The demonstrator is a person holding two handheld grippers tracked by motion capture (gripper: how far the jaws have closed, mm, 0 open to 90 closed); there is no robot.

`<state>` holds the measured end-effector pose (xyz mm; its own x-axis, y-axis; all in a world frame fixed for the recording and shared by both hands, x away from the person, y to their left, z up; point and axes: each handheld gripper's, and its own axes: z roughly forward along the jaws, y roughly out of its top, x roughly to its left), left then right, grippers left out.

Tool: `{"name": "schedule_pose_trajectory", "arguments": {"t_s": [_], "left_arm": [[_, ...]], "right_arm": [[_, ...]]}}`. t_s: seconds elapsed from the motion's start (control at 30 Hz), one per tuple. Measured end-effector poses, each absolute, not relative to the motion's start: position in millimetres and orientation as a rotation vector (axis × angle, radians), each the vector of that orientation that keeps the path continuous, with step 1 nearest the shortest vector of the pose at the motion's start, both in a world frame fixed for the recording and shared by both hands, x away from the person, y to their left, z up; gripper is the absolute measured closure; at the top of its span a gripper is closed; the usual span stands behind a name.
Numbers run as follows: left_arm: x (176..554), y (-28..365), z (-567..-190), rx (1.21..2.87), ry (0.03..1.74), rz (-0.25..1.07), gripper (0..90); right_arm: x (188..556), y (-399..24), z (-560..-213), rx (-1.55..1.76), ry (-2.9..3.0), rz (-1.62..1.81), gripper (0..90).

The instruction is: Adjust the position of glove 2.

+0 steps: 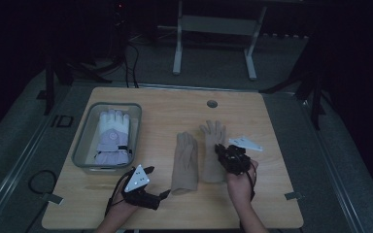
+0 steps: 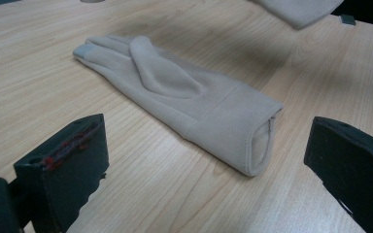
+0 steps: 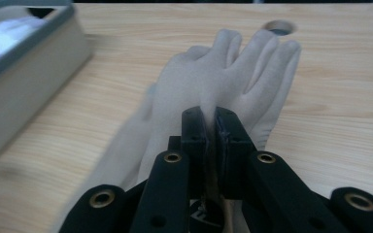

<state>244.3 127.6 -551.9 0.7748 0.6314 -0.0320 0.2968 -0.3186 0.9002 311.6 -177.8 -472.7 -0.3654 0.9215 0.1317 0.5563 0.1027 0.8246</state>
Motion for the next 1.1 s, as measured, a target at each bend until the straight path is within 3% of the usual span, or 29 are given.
{"name": "schedule_pose_trajectory", "arguments": {"t_s": [0.47, 0.77, 1.1], "left_arm": [[244.0, 130.1, -548.8, 1.897, 0.687, 0.382, 1.2], [244.9, 130.5, -549.4, 1.897, 0.682, 0.391, 1.2], [246.3, 129.1, -551.3, 1.887, 0.67, 0.394, 1.3]], "right_arm": [[311.8, -109.3, -488.2, 1.469, 1.951, 1.22, 83.6], [314.8, -93.9, -525.6, 1.558, 2.012, 1.149, 82.9], [321.9, -90.8, -545.6, 1.547, 2.087, 1.068, 72.3]]}}
